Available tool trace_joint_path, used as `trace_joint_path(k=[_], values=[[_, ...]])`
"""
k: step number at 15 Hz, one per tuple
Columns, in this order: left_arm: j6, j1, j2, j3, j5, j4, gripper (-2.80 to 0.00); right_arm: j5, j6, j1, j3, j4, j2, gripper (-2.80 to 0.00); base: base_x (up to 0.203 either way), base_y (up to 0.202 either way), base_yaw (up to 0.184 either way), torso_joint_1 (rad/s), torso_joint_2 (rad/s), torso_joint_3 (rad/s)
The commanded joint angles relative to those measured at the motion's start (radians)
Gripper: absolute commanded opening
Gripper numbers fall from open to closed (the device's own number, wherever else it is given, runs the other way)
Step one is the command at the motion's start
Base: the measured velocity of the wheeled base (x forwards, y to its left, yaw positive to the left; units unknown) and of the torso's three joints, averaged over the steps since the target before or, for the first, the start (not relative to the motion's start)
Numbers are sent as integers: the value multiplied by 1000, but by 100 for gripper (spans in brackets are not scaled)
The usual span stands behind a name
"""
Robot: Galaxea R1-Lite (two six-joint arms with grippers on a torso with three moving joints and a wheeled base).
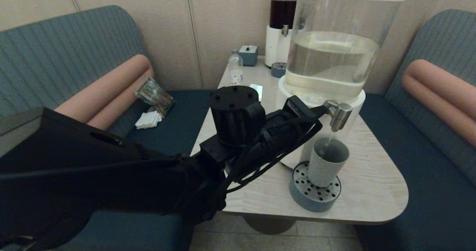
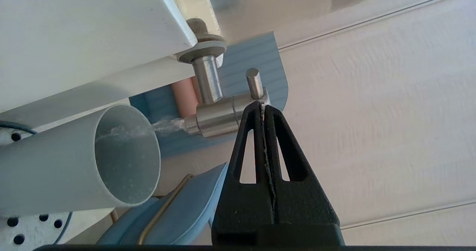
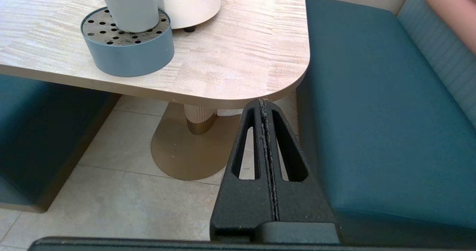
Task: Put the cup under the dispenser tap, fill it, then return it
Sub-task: Turn off the faucet
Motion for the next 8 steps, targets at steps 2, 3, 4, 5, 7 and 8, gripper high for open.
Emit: trace_joint_path(k=[2, 3, 4, 5, 7, 8], values=[[-7, 0, 23, -26, 1, -9, -280, 1, -1, 0, 3, 0, -1, -280, 0, 0, 0, 0, 0, 0], [-7, 0, 25, -31, 1, -9, -280, 1, -1, 0, 3, 1, -1, -280, 0, 0, 0, 0, 0, 0], [-7, 0, 25, -34, -1, -9, -280, 1, -1, 0, 3, -1, -1, -280, 0, 0, 0, 0, 0, 0], [-7, 0, 31, -39, -1, -9, -280, 1, -1, 0, 3, 0, -1, -280, 0, 0, 0, 0, 0, 0], [-7, 0, 41, -55, 2, -10, -280, 1, -1, 0, 3, 0, -1, -280, 0, 0, 0, 0, 0, 0], [-7, 0, 46, -57, 2, -10, -280, 1, -1, 0, 3, -1, -1, -280, 0, 0, 0, 0, 0, 0]])
